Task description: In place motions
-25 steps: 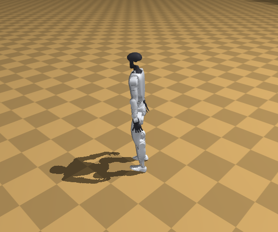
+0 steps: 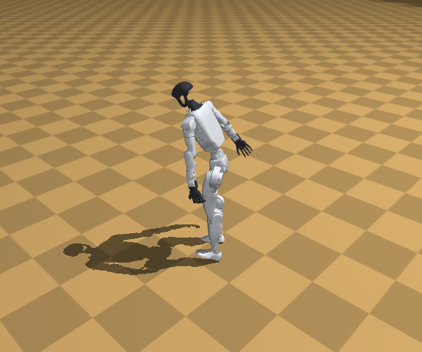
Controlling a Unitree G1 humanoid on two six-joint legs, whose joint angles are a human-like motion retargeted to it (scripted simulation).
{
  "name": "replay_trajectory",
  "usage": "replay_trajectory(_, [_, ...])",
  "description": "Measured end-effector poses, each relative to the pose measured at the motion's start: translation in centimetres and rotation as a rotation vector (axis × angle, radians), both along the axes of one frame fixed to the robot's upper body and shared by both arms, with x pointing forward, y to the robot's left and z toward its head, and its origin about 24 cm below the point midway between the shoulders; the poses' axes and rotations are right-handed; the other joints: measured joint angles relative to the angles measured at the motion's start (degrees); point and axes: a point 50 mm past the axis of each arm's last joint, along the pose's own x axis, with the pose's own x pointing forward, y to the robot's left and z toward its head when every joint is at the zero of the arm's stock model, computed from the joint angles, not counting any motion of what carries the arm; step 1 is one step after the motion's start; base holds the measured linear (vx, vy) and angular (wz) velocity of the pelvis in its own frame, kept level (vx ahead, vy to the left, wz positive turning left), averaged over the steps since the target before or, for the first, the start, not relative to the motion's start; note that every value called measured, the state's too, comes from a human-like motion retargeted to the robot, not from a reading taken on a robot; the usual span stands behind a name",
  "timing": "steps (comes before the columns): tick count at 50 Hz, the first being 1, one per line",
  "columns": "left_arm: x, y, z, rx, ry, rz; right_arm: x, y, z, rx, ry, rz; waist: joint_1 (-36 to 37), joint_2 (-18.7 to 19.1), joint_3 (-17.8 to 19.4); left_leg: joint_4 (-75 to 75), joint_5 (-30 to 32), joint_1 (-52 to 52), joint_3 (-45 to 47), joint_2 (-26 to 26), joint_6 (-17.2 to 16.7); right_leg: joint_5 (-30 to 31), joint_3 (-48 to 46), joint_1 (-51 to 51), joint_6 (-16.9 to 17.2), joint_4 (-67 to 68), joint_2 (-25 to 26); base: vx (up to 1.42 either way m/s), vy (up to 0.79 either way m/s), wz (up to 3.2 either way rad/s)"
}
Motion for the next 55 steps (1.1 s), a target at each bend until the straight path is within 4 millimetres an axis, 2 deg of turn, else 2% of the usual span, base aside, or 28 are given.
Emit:
replay_trajectory(5, [6.3,1.2,3.3,0.060,-0.186,-0.055,-1.0,-1.9,0.9,-0.073,-0.065,-0.152,-1.4,-1.1,8.5,0.4,1.4,-3.5,0.3,0.2,0.1,1.6,0.2,-3.5,-0.2,0.0,-0.1,-0.64,-0.19,0.01])
replay_trajectory(8, [9.0,1.7,5.3,0.089,-0.282,-0.088,-2.9,-2.7,1.4,-0.116,-0.089,-0.254,-2.1,-1.6,12.9,-0.5,2.6,-5.0,1.1,0.2,0.3,2.7,0.8,-5.3,0.1,-0.6,0.1,-0.60,-0.15,-0.13])
replay_trajectory(13, [11.4,2.2,7.3,0.117,-0.363,-0.089,-7.7,-3.1,2.1,-0.160,-0.018,-0.406,-4.4,-1.7,13.3,-1.3,3.9,-11.4,1.5,0.8,0.6,5.0,1.8,-12.2,0.7,-1.9,1.2,-0.53,-0.10,-0.18])
replay_trajectory(18, [13.8,1.8,9.1,0.088,-0.460,-0.020,-11.1,-3.0,2.8,-0.210,0.029,-0.516,-6.2,-2.2,13.3,-1.5,4.4,-16.9,3.0,1.7,0.8,6.6,4.1,-18.9,0.3,-2.3,3.2,-0.44,0.00,-0.43])
replay_trajectory(25, [15.9,1.7,11.1,0.071,-0.564,0.040,-14.9,-2.5,3.8,-0.316,0.074,-0.602,-10.1,-2.8,13.3,-2.0,4.3,-21.4,5.5,3.1,0.1,8.4,6.0,-25.1,1.3,-3.2,5.5,-0.28,0.09,-0.50])
replay_trajectory(30, [17.0,2.1,12.6,0.093,-0.625,0.055,-16.6,-1.3,3.9,-0.338,0.136,-0.641,-13.2,-3.7,13.3,-1.8,4.2,-23.0,7.4,3.8,-0.6,9.6,7.1,-27.9,1.7,-3.4,6.6,-0.17,0.11,-0.49])
replay_trajectory(37, [17.9,3.0,14.3,0.141,-0.693,0.061,-16.0,-0.3,3.2,-0.305,0.146,-0.607,-14.9,-4.7,13.3,-1.6,3.8,-24.1,10.4,4.8,-1.3,10.6,8.4,-30.6,2.3,-3.5,8.3,-0.12,0.05,-0.48])
replay_trajectory(43, [17.5,6.3,16.2,0.208,-0.720,0.176,-13.2,-1.4,2.7,-0.353,0.113,-0.459,-19.7,-7.1,13.3,-2.2,3.8,-26.0,13.0,5.3,-1.4,11.6,9.6,-33.9,3.3,-3.8,9.7,-0.07,0.13,-0.38])
replay_trajectory(47, [17.7,8.0,18.0,0.238,-0.768,0.253,-11.4,-2.0,2.6,-0.371,0.063,-0.471,-22.6,-8.1,13.3,-2.6,3.5,-28.8,14.0,5.3,-1.1,12.4,10.1,-37.4,4.2,-4.2,10.3,-0.02,0.18,-0.23])
replay_trajectory(55, [19.1,7.8,20.2,0.215,-0.831,0.278,-8.7,-2.9,2.5,-0.409,-0.031,-0.494,-25.9,-8.6,13.3,-2.8,2.9,-34.4,14.0,5.2,-0.6,13.3,10.6,-43.7,4.8,-4.7,11.3,-0.01,0.12,-0.06])
